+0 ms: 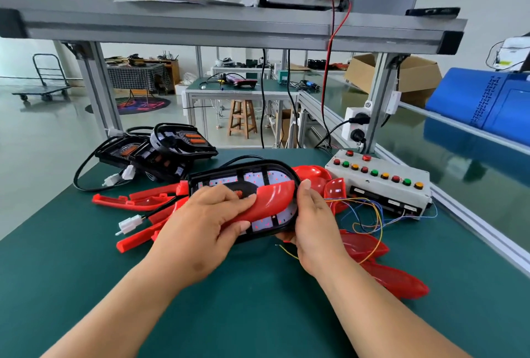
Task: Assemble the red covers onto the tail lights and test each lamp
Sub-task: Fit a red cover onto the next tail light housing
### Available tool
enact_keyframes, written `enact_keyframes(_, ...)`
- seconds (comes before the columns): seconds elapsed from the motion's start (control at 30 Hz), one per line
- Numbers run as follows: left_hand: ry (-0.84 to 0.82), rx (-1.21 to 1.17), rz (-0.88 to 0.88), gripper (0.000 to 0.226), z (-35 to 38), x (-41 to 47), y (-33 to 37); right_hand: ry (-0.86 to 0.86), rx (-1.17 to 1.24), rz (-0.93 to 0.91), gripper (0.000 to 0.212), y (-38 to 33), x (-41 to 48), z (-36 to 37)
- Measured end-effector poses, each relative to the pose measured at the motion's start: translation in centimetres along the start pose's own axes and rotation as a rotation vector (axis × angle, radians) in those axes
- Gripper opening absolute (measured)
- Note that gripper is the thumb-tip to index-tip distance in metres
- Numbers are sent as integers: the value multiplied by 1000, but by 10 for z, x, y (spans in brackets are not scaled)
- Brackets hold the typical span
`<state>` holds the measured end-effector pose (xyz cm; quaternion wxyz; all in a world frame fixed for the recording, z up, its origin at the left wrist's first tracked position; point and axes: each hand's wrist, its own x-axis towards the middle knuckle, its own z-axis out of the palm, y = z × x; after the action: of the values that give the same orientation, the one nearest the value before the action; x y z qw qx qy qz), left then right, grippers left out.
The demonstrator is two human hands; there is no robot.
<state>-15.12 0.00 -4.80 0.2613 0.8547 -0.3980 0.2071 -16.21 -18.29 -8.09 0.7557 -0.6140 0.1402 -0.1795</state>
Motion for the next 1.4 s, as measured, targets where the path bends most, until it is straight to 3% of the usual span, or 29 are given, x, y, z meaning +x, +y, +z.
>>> enact_keyframes(0.17, 13, -71, 15, 39, -4, -5, -4, -60, 49, 51, 42, -4, -1, -3)
enact_keyframes(0.5, -71, 61, 47, 40, 0, -7, 2, -50, 88, 72, 40, -6, -3, -4)
enact_keyframes(0.87, 49, 111, 14, 39, 7, -8, 6, -82, 230, 91, 37, -7, -6, -4)
enact_keyframes(1.13, 38, 43, -23, 41, 10, -4, 5, -131, 259, 17, 47, -9, -9, -5)
enact_keyframes(1.23, 82, -51, -104, 40, 11, -2, 5, -96, 267, -38, 40, -10, -10, -3)
enact_keyframes(1.33, 306, -165, -243, 27, 12, -1, -2, -80, 327, -47, 35, -12, -10, -2)
enact_keyframes(1.4, 379, -363, -399, 40, 11, -1, -5, -86, 384, -34, 35, -14, -10, -2)
